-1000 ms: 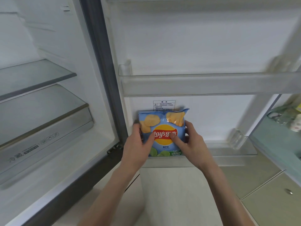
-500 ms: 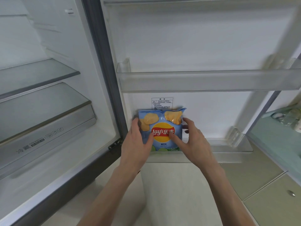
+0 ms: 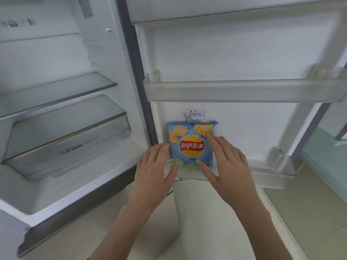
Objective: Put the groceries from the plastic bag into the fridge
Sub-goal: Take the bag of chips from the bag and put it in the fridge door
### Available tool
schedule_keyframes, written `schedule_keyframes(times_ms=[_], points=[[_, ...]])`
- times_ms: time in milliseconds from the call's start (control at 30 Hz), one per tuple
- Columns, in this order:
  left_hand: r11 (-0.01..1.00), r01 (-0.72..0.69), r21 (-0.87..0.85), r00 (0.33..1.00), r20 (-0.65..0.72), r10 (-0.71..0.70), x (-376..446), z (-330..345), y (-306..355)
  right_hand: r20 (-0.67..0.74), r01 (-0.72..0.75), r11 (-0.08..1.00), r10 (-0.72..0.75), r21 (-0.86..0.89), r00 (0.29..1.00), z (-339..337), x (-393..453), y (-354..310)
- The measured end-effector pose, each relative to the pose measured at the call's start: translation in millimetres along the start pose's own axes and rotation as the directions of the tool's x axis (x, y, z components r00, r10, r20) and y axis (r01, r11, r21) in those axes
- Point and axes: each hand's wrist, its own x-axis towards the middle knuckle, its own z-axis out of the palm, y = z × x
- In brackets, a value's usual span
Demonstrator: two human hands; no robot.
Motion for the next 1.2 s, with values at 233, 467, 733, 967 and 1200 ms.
schedule_keyframes(times_ms=[233, 467, 733, 967, 1200], points=[[0.998, -0.037, 0.056, 0.999, 0.015, 0.036, -29.8, -12.7, 4.0, 0.019, 0.022, 0.996, -0.020, -0.090, 1.000, -11.6, -34.0, -10.8], [0.991, -0.136, -0.005, 0.990, 0.041, 0.136, -38.8, -9.4, 12.4, -0.033, -0.056, 0.970, 0.050, -0.235, 0.998, -36.5, -61.8, -20.9], [0.926, -0.349, -0.142, 0.936, -0.010, 0.351, -45.0, -4.3, 23.9, -0.134, -0.252, 0.871, 0.215, -0.422, 0.968, -73.4, -100.8, -42.6], [0.838, -0.482, -0.257, 0.868, -0.008, 0.497, -62.6, 8.8, 52.2, -0.190, -0.400, 0.732, 0.357, -0.552, 0.915, -108.5, -154.0, -65.4], [0.686, -0.664, -0.297, 0.718, 0.002, 0.696, -95.3, 20.8, 113.1, -0.308, -0.568, 0.564, 0.493, -0.600, 0.814, -153.5, -216.5, -72.0]])
